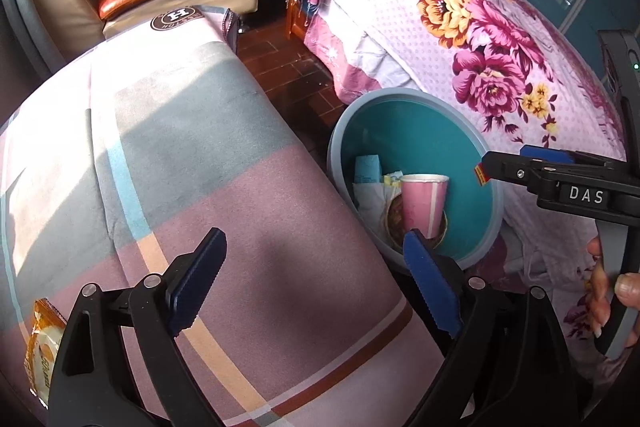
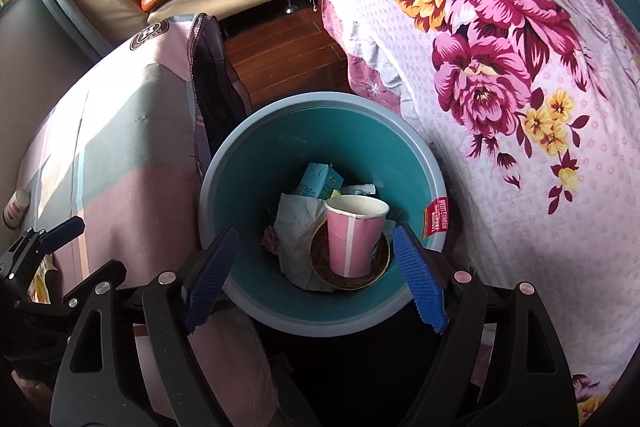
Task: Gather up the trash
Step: 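Move both open tools back over the cake packet and yogurt bottle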
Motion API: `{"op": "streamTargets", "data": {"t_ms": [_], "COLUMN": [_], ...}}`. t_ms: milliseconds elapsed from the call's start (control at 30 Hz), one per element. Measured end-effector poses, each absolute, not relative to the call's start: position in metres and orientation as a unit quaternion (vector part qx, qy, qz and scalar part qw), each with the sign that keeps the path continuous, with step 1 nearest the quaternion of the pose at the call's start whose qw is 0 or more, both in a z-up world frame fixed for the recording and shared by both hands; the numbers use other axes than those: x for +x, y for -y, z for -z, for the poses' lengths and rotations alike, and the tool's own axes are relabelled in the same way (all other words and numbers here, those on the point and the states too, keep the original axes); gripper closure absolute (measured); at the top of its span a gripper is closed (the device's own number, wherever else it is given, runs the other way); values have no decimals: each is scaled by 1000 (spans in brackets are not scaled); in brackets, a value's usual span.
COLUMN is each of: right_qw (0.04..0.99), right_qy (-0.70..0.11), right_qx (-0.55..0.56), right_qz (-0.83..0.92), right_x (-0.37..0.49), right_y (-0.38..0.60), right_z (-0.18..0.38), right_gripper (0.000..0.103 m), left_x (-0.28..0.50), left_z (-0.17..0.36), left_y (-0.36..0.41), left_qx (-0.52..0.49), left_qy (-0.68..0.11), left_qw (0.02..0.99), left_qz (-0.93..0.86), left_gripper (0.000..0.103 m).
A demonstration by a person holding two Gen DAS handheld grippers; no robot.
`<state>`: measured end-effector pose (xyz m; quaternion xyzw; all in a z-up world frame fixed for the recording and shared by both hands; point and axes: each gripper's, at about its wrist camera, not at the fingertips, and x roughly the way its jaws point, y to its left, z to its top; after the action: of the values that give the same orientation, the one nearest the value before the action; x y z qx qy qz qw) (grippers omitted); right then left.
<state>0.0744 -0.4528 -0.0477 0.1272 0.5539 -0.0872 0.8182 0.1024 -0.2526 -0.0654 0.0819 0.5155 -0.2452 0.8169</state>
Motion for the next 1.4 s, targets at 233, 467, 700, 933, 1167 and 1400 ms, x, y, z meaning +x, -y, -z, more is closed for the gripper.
{"op": "streamTargets", "data": {"t_ms": [233, 467, 700, 933, 1167, 1400], "right_qw": [817, 819, 818, 811, 796, 776], "right_qy": [-561, -564, -571, -584, -601, -622], "right_qx": [111, 87, 59, 26, -17, -46], "right_qz": [75, 61, 35, -9, -65, -99], "right_x": [74, 74, 77, 83, 89, 97], "right_y": [425, 387, 334, 259, 176, 114], "right_z": [41, 28, 20, 20, 25, 36], "right_gripper": [26, 26, 25, 25, 25, 25], "left_x": [99, 96, 89, 83, 75, 68], "left_z": [57, 47, 40, 33, 37, 46], "left_y": [220, 178, 122, 41, -49, -111], "left_qx": [66, 47, 28, -4, -43, -57], "left_qy": [-512, -507, -501, -494, -497, -502], "left_qw": [824, 833, 844, 858, 863, 862], "left_qz": [232, 215, 188, 139, 79, 38], "left_gripper": [12, 12, 12, 12, 11, 11]}}
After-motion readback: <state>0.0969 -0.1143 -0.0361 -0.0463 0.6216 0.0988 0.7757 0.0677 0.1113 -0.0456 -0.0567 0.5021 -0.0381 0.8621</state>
